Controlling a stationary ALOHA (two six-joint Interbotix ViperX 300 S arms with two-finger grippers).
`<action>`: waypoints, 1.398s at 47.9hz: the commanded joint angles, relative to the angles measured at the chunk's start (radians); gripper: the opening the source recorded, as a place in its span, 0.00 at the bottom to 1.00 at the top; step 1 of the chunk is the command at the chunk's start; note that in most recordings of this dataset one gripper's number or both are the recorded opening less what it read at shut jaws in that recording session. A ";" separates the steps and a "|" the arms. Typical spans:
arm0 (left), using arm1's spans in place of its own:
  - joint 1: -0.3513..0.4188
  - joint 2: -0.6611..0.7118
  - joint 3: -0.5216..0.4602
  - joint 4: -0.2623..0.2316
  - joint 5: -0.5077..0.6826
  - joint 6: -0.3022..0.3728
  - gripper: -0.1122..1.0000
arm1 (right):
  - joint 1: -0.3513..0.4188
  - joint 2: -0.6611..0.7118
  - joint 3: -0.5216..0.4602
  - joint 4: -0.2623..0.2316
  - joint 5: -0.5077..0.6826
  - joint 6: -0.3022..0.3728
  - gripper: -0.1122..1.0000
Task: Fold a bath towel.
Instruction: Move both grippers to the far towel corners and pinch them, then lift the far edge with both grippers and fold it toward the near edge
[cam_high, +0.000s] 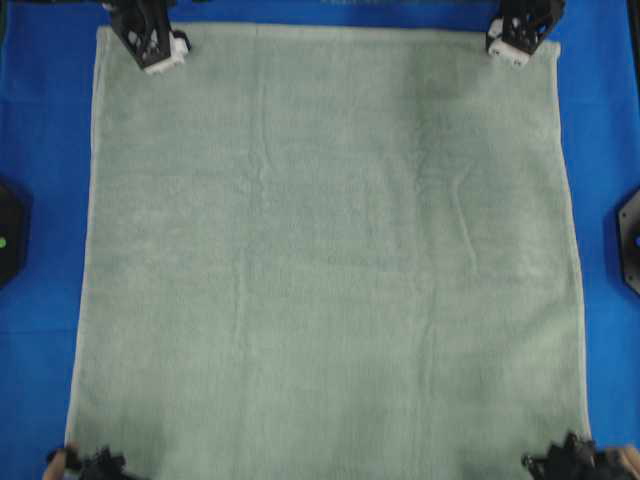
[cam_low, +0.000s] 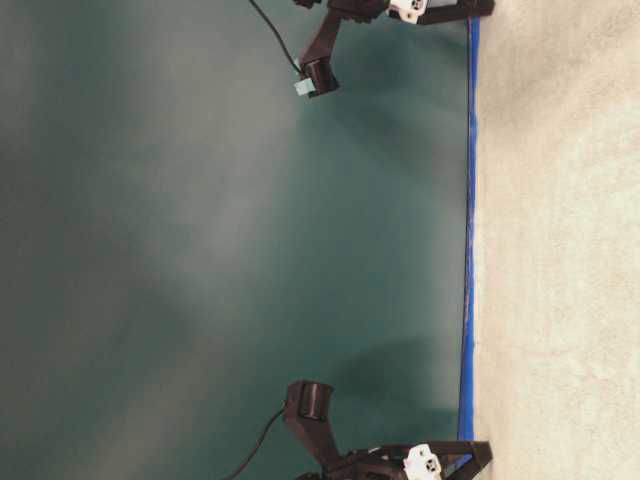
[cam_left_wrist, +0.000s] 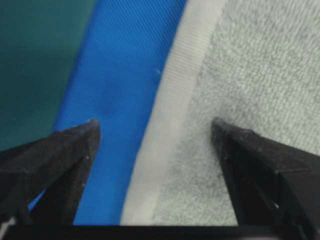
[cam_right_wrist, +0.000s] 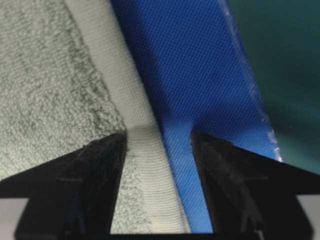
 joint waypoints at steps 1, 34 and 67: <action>0.005 0.020 -0.005 0.002 -0.005 0.002 0.88 | -0.006 0.020 -0.011 -0.002 -0.017 -0.003 0.62; -0.028 -0.035 0.011 0.002 0.101 -0.014 0.15 | 0.051 -0.055 0.028 0.017 0.034 0.017 0.16; -0.250 -0.538 0.126 -0.015 0.454 -0.264 0.15 | 0.308 -0.529 0.190 0.018 0.181 0.307 0.16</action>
